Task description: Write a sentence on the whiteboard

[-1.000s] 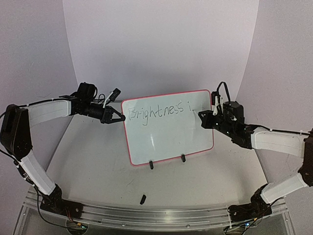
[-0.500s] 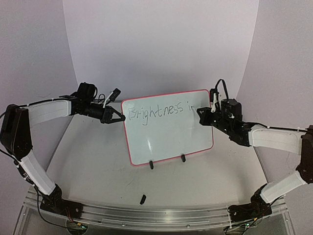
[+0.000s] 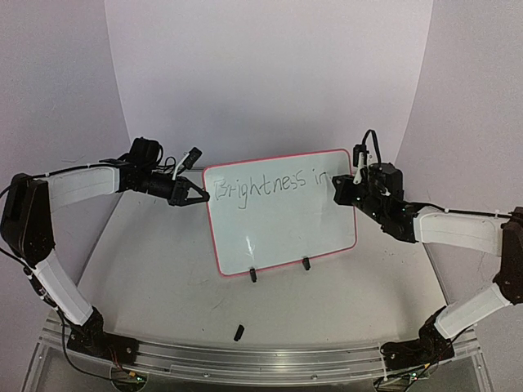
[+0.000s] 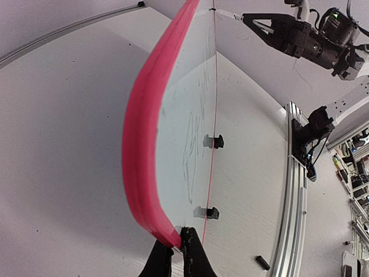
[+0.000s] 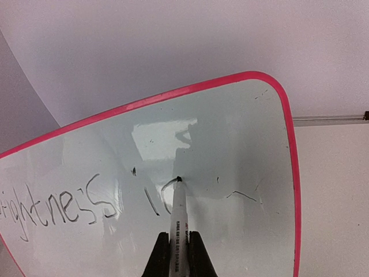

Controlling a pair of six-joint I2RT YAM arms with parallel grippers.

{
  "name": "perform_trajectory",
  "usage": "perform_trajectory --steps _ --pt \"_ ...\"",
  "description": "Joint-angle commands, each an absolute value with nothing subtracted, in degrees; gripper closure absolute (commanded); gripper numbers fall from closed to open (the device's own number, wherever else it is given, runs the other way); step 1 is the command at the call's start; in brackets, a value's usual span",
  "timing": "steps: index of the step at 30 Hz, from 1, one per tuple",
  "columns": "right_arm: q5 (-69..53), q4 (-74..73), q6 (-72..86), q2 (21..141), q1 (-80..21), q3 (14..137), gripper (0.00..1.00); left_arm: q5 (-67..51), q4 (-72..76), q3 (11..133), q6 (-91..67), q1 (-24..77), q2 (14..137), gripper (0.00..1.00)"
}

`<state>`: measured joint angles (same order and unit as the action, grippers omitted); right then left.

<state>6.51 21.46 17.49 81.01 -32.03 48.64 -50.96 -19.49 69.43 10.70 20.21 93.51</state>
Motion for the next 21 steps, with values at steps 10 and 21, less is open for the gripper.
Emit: perform_trajectory --steps 10,21 --pt "7.5 20.2 19.4 80.6 -32.0 46.9 1.0 -47.5 -20.3 70.4 17.2 21.2 95.3 1.0" --pt "7.4 19.8 20.1 79.4 -32.0 45.5 1.0 -47.5 -20.2 70.4 17.2 21.2 95.3 1.0"
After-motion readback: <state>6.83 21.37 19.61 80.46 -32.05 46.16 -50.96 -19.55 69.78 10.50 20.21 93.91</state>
